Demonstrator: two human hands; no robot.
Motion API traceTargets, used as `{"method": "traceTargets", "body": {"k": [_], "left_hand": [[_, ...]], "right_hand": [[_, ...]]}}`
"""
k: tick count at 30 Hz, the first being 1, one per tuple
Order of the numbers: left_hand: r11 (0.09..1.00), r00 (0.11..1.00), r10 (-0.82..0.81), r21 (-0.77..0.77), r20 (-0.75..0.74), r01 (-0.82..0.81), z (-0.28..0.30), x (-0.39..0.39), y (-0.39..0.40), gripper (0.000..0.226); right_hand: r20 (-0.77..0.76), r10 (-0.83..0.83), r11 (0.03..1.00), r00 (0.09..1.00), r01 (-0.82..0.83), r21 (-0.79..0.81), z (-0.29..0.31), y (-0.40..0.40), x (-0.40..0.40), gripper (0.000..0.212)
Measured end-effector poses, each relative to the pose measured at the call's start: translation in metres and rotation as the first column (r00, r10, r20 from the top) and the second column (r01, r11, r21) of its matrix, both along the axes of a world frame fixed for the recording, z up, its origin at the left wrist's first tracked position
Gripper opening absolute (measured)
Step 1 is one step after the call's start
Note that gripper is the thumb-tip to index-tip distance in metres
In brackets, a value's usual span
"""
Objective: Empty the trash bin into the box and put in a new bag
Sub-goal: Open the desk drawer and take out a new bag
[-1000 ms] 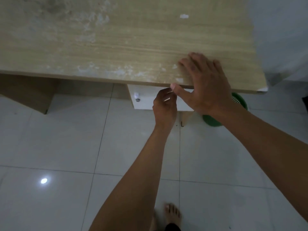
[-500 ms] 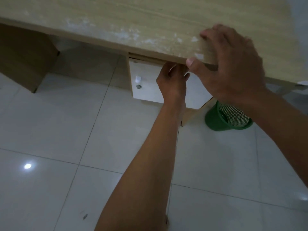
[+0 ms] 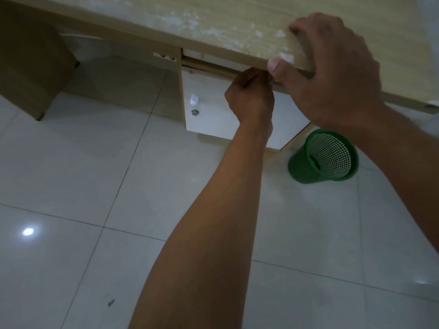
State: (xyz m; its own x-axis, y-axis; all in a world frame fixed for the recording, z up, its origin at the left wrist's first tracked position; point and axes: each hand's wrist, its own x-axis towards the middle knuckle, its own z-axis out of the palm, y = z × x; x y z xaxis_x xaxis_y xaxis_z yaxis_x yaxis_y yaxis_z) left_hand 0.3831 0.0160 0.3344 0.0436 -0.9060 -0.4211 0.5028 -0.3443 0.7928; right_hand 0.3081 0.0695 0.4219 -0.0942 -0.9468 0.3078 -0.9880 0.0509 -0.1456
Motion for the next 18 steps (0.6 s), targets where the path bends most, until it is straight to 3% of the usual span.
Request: {"method": "traceTargets", "body": {"k": [7,18], "left_hand": [[0.999,0.998,0.021,-0.043,-0.059,-0.023,-0.007,0.010,0.029,0.018],[0.994,0.985,0.087,0.077,-0.152,-0.076,-0.003,0.023,0.083,0.016]], "right_hand": [[0.001,0.006,1.000,1.000,-0.006,0.005,0.001,0.000,-0.001,0.070],[0.167,-0.048,0.997,0.985,0.037,0.072,0.012,-0.002,-0.002,0.073]]}}
